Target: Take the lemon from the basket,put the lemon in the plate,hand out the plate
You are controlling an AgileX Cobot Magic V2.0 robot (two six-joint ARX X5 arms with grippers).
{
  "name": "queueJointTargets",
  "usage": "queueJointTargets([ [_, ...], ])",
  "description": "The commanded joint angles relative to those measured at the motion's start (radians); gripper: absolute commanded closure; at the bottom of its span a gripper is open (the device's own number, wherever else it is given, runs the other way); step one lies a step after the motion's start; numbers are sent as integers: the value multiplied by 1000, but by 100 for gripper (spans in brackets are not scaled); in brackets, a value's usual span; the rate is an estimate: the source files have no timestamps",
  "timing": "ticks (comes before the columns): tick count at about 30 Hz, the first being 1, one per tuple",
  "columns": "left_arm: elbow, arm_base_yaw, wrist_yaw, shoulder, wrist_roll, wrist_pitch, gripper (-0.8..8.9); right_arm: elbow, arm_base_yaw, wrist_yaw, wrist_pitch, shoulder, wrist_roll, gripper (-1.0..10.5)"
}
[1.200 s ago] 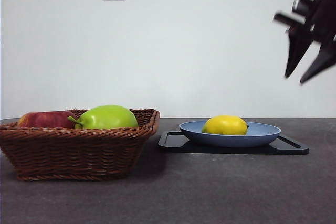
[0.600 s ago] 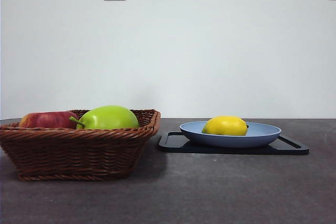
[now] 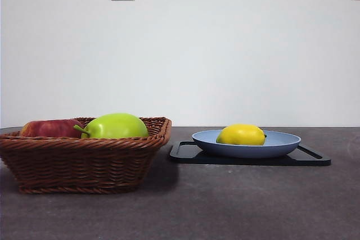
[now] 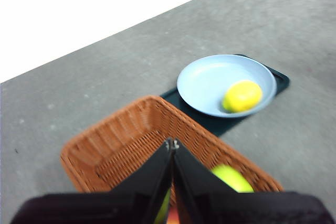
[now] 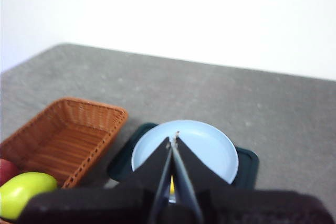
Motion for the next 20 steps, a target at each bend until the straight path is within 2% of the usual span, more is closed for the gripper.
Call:
queueJointTargets([
  [1, -92, 0, 8, -125, -48, 41, 807, -72, 8, 5, 52, -81, 3, 943],
  [7, -141, -1, 8, -277, -100, -7, 805, -109, 8, 5, 37, -130, 44, 943],
  [20, -141, 0, 4, -272, -99, 10, 805, -109, 8, 5, 38, -129, 43, 943],
])
